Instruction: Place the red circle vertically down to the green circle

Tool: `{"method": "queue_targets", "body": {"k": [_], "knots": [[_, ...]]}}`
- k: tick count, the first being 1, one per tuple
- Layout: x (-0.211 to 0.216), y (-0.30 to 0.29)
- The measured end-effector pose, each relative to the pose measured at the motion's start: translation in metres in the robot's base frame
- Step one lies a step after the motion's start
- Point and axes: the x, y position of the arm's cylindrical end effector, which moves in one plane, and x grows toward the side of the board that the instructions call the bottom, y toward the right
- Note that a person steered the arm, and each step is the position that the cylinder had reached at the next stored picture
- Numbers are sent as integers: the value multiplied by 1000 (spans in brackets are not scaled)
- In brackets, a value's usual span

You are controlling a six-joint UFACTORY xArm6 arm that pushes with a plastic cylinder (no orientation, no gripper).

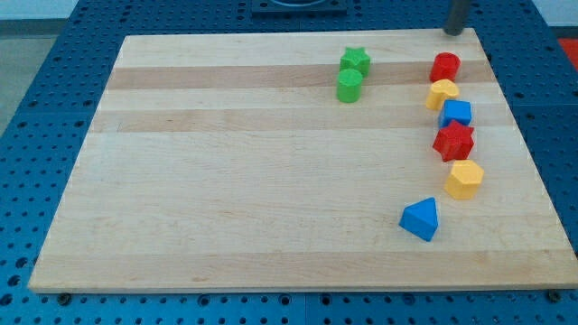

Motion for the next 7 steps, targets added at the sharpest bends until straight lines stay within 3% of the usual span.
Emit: {"method": "queue_targets", "body": {"k": [2, 3, 4, 5, 7], "knots": [[31, 0], [74, -22], [74, -22], [89, -64], [167, -156]]}}
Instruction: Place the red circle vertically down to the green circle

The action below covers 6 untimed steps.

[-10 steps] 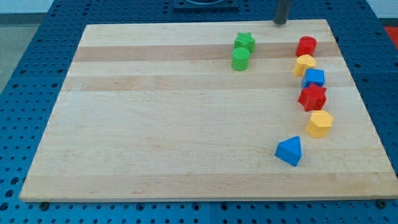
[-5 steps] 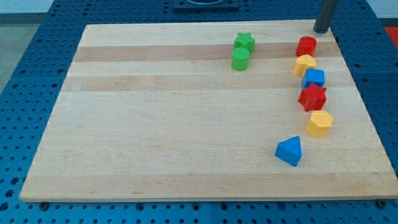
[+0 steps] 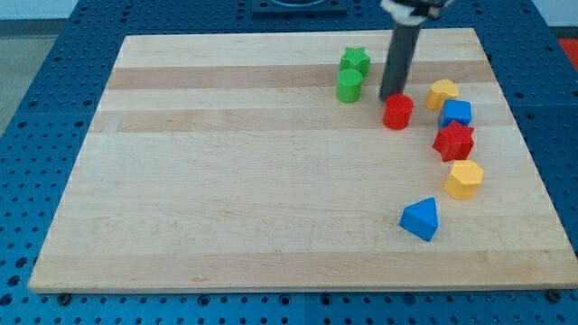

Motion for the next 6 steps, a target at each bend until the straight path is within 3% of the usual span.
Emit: {"method": "queue_targets", "body": {"k": [1, 3, 4, 5, 6], "knots": [[23, -24], [-31, 21], [-14, 47], [34, 52], [34, 52]]}}
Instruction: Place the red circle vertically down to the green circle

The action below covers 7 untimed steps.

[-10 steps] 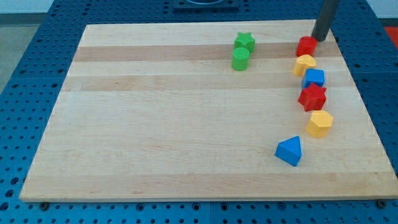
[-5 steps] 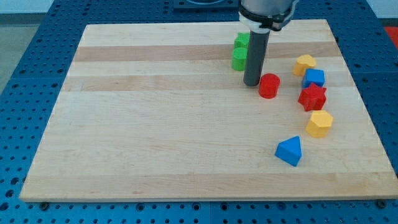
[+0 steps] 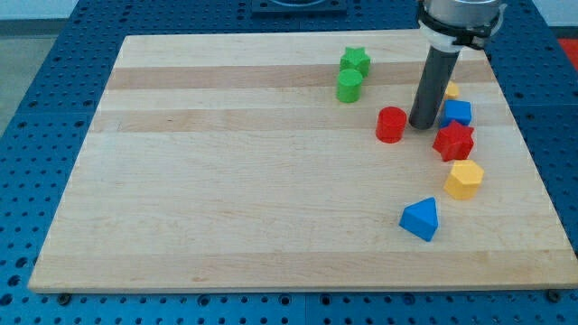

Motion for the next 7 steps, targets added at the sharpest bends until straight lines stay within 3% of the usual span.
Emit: {"method": "queue_targets", "body": {"k": [1, 3, 4, 6, 7], "knots": [[10, -9], [-31, -4], [4, -26], [140, -116], [144, -120]]}}
